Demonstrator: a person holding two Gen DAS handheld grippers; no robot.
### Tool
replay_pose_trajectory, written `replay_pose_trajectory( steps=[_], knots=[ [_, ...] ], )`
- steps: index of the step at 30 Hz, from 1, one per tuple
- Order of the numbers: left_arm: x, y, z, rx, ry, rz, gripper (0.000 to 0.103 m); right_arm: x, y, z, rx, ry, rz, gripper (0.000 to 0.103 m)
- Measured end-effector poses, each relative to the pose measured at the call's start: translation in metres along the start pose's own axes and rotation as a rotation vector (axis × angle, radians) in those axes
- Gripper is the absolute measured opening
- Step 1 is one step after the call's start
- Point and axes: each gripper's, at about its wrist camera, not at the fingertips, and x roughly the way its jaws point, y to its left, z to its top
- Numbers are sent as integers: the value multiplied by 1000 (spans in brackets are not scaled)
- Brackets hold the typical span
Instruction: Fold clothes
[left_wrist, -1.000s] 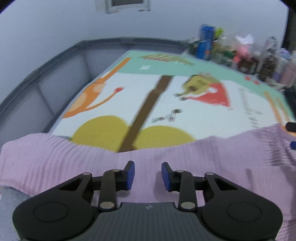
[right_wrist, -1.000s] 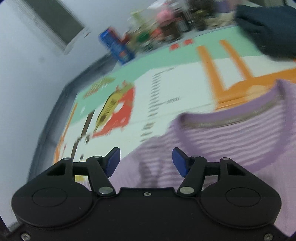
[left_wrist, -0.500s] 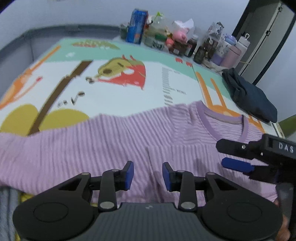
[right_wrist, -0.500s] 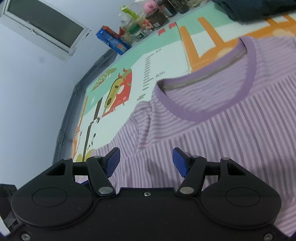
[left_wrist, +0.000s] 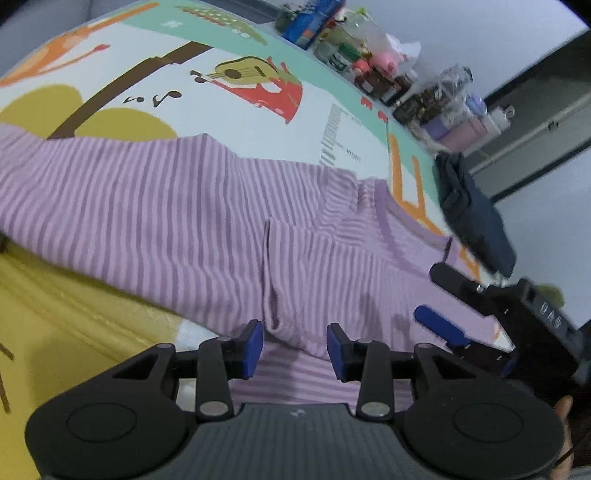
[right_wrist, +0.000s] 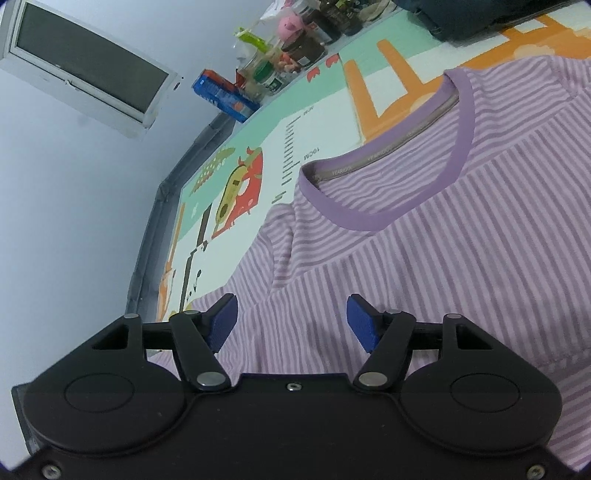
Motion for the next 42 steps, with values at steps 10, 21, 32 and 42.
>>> replay_pose_trajectory(
  steps=[10, 21, 32, 42],
  knots=[
    [-20, 12, 11, -57, -85, 132, 43, 0, 26, -25, -155, 53, 8, 63],
    [-20, 31, 28, -49, -87, 92, 43, 32, 126, -133, -1028, -21, -332, 35],
    [-6, 30, 26, -1, -44, 76, 43, 76, 143, -186, -1307, 27, -422, 34],
    [5, 15, 18, 56, -17, 82, 46, 91, 138, -165, -1170, 10, -402, 24]
  ],
)
